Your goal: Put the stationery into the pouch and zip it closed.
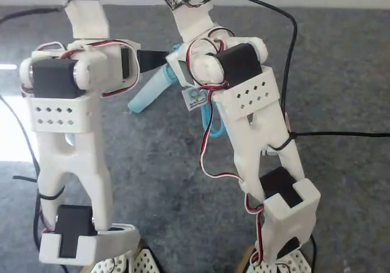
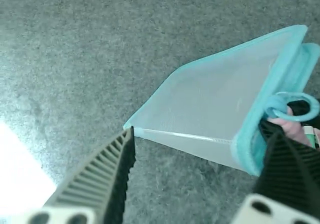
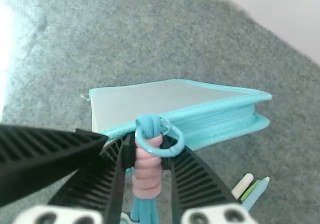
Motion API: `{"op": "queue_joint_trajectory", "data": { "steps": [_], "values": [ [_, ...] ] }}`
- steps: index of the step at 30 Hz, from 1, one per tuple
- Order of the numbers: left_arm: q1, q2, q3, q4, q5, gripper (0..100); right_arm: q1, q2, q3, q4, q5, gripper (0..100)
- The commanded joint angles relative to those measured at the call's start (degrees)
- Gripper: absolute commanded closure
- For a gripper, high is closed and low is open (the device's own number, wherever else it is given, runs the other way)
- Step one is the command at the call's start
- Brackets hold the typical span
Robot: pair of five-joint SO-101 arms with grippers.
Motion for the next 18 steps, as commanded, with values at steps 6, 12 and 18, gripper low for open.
{"op": "queue_joint_trajectory", "data": {
  "steps": [6, 12, 18],
  "values": [
    [-1.49, -10.73, 5.32, 2.02, -0.18, 61, 3.65, -0.48, -2.81, -3.74, -2.90, 99.2],
    [-1.41, -12.40, 7.69, 0.18, -0.09, 61, 2.51, -0.48, -2.73, -3.47, -3.08, 99.2],
    [1.23, -12.31, 8.22, -1.58, 0.18, 61, -0.40, -0.48, -2.81, -3.03, -4.04, 99.2]
  ]
}}
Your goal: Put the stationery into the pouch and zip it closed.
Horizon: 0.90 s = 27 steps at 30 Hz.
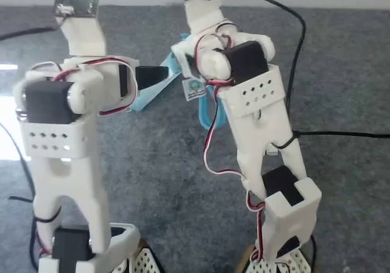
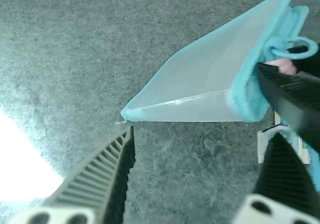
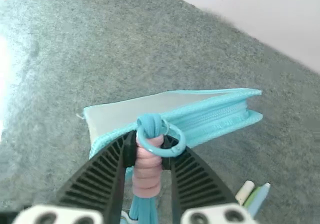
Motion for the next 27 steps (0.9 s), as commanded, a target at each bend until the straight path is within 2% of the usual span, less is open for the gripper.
{"op": "queue_joint_trajectory", "data": {
  "steps": [1, 10, 22, 27],
  "values": [
    [1.23, -2.46, 0.66, -2.73, 0.88, 61, -1.45, -0.57, -2.64, -0.66, -1.05, 99.2],
    [1.32, -2.46, 10.59, -13.19, 3.87, 61, -1.71, -1.10, -2.90, 1.10, -1.23, 99.1],
    [3.60, -2.46, 12.79, -14.15, 6.51, 62, -3.30, -1.19, -2.99, 2.33, -1.41, 99.1],
    [5.36, 0.09, 16.75, -18.11, 6.77, 66, -3.30, -1.19, -7.38, 7.43, -1.85, 99.1]
  ]
}}
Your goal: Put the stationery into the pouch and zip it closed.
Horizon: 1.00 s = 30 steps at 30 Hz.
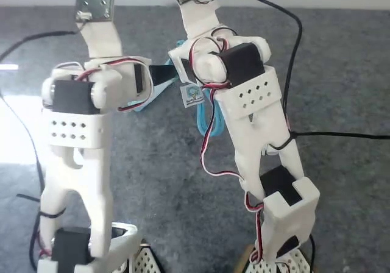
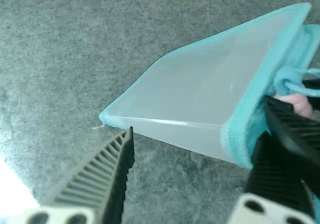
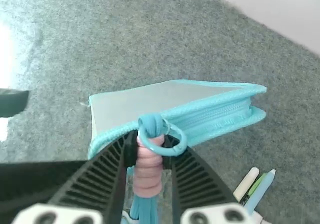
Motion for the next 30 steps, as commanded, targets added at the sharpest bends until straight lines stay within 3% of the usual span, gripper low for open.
{"op": "queue_joint_trajectory", "data": {
  "steps": [1, 7, 16, 21, 25, 30],
  "values": [
    [1.67, 1.41, 0.75, -4.31, 1.41, 66, -2.07, -1.19, -6.15, 3.56, -0.70, 99.1],
    [1.05, 3.25, 0.92, -4.92, 2.11, 67, -2.07, -1.01, -7.65, 5.76, 0.35, 99.1],
    [-2.81, 6.95, 0.75, -5.54, 1.05, 81, -2.07, -0.57, -7.47, 6.64, 0.70, 99.1],
    [-5.71, 6.51, 0.92, -8.00, -3.08, 89, -1.98, -0.57, -5.71, 6.90, 2.20, 99.1],
    [-6.59, 6.86, 0.92, -7.91, -3.69, 99, -1.98, -0.57, -3.52, 6.37, 3.25, 99.1],
    [-8.44, 6.51, 0.57, -8.00, -7.12, 99, 0.75, -0.48, -1.41, 5.93, 3.87, 99.1]
  ]
}}
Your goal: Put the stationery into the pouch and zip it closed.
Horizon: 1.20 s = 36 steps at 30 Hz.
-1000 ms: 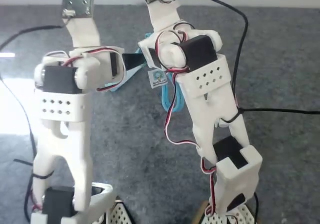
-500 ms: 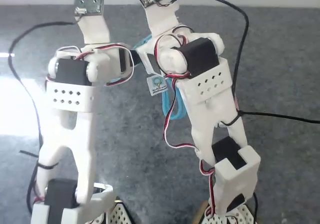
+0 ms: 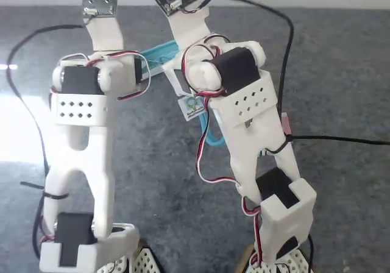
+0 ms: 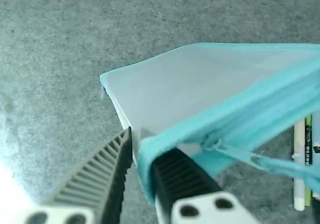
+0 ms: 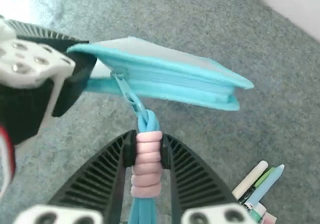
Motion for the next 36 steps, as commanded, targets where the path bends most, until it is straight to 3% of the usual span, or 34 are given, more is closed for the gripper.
{"op": "queue_joint_trajectory", "data": {
  "steps": [1, 7, 14, 24, 28, 30, 36],
  "values": [
    [-3.34, -0.35, -0.75, -1.05, -2.90, 99, 3.91, -0.57, 0.44, -0.40, 1.05, 99.1],
    [-7.21, 0.18, -2.51, -0.88, -5.36, 99, 13.49, -0.57, 1.23, -2.07, 2.64, 99.1],
    [-7.47, 0.26, -2.86, -0.70, -5.36, 99, 18.86, -0.57, 1.23, -1.89, 5.19, 99.1],
    [-5.36, 0.26, -0.31, -1.14, -3.34, 99, 19.38, -0.57, 1.23, -0.48, 8.18, 99.0],
    [-5.27, 0.26, -0.40, -1.41, -1.23, 99, 17.01, -1.01, 1.23, 2.07, 12.84, 98.3],
    [-5.45, 0.26, -0.40, -3.25, 0.26, 99, 15.60, -1.19, 1.23, 2.59, 13.10, 93.6],
    [-5.54, 0.35, -0.31, -4.04, 2.90, 99, 12.62, -2.77, 1.23, 2.95, 11.69, 66.3]
  ]
}}
